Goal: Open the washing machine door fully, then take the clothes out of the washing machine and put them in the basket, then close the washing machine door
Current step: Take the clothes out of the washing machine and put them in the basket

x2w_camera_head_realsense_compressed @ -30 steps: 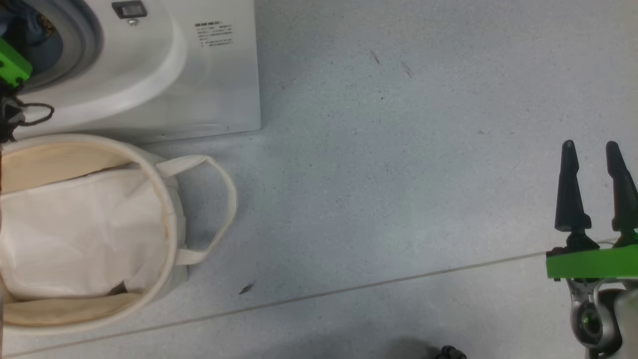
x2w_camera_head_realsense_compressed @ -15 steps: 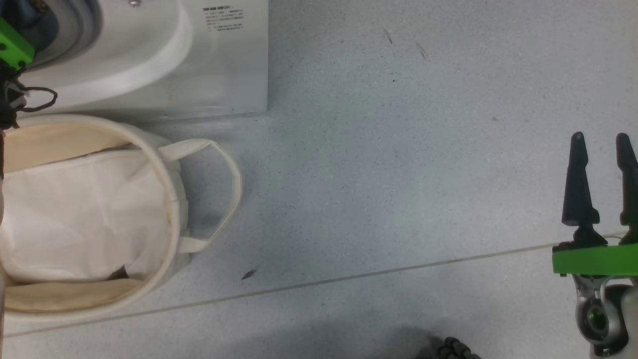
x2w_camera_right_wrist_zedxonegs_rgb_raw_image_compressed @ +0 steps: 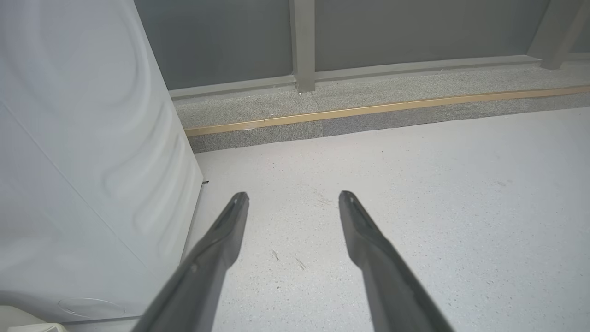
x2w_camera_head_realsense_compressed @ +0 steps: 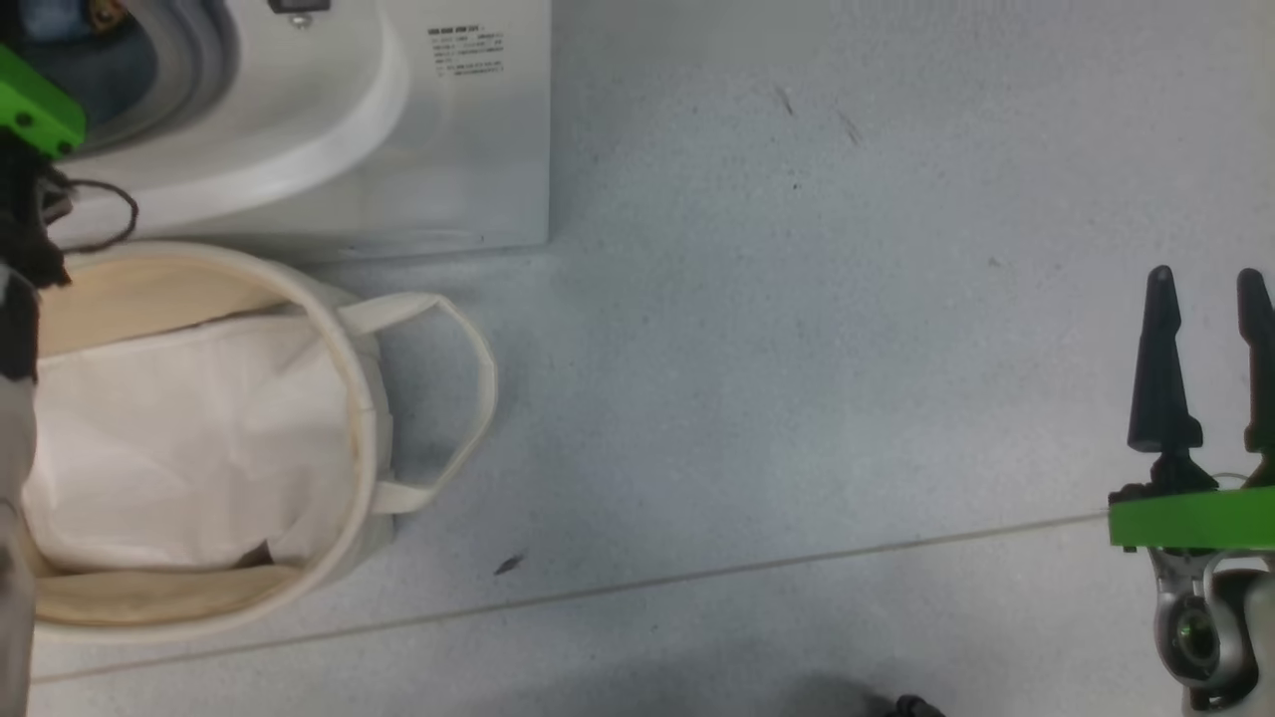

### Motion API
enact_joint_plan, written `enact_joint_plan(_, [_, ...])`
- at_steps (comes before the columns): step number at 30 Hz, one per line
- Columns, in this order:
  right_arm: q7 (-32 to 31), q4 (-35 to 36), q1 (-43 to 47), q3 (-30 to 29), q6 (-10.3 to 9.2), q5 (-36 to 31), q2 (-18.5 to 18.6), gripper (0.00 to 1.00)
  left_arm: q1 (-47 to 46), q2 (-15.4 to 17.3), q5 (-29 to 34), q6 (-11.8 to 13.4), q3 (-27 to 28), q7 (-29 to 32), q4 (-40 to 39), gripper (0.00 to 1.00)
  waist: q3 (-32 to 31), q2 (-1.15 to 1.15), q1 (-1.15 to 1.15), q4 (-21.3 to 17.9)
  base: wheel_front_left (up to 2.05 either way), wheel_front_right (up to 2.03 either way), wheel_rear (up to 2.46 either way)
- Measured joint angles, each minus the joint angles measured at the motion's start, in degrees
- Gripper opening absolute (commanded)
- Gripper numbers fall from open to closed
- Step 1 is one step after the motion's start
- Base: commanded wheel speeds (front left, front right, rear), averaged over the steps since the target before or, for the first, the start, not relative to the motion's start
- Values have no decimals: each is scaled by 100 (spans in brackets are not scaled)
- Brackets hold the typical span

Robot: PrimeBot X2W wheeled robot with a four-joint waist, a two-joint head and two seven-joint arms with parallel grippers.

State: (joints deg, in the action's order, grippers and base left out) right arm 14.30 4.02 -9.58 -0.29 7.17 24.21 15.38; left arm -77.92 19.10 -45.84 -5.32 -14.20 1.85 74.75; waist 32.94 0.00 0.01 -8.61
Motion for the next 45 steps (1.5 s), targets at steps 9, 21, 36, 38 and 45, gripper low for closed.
enact_joint_plan(9, [0,-292,5,207,0,0,-25,100,1220,-5,180,-183,-469,-1248,-404,0,-694,0,0,30,0,0,0])
enact_joint_plan(21, [0,-630,313,452,0,0,-80,100,3817,233,511,-185,156,-1613,-3546,0,-1852,0,-1,230,0,0,0])
enact_joint_plan(36, [0,-845,667,686,0,12,-133,100,6748,-322,1098,-183,1380,-1616,-6634,0,-2712,0,-1,612,0,0,0])
enact_joint_plan(38, [0,-846,667,693,0,22,-143,100,7046,-355,1170,-183,1429,-1616,-6829,0,-2769,0,-1,661,0,0,0])
enact_joint_plan(45, [0,-856,666,743,0,26,-196,100,7607,-330,1292,-183,1768,-1616,-7075,0,-2772,0,-1,759,0,0,0])
